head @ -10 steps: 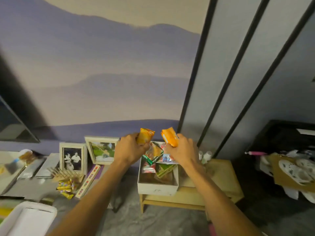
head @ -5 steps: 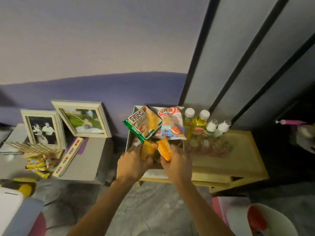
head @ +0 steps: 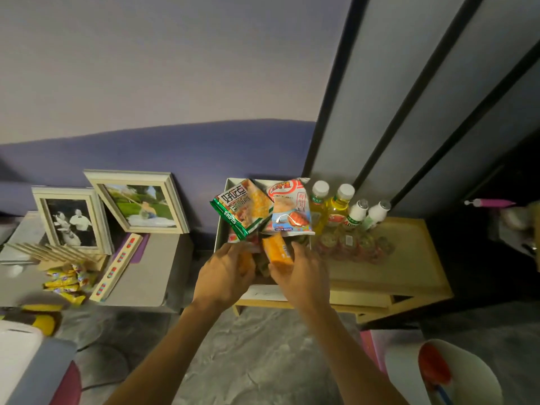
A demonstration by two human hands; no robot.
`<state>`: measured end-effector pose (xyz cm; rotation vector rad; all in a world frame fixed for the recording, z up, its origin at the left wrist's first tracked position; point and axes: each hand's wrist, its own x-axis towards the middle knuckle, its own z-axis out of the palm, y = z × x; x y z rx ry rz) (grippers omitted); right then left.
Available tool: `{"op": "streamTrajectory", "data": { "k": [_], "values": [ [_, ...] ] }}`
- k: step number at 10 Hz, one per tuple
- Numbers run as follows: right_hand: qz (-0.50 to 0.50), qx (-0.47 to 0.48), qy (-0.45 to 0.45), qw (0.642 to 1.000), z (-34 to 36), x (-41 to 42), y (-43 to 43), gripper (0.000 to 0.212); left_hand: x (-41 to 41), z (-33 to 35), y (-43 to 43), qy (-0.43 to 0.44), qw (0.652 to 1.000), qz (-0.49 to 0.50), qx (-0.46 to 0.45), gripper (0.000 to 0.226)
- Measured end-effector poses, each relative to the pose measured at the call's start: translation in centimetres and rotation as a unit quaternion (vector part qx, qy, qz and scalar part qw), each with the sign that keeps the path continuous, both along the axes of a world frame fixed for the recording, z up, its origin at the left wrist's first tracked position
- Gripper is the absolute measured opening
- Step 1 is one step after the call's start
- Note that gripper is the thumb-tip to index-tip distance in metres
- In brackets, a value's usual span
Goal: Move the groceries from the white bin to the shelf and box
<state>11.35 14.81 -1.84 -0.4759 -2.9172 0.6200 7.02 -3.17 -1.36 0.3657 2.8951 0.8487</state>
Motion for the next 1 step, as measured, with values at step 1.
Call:
{"op": "streamTrajectory", "data": {
  "k": [1],
  "values": [
    [0.006,-0.005,-0.012,1.0,2.71,0.62,0.33,0.066,0.74,2.06,-0.76,0.018,1.0,0.001,-0.001,0.034]
  ]
}}
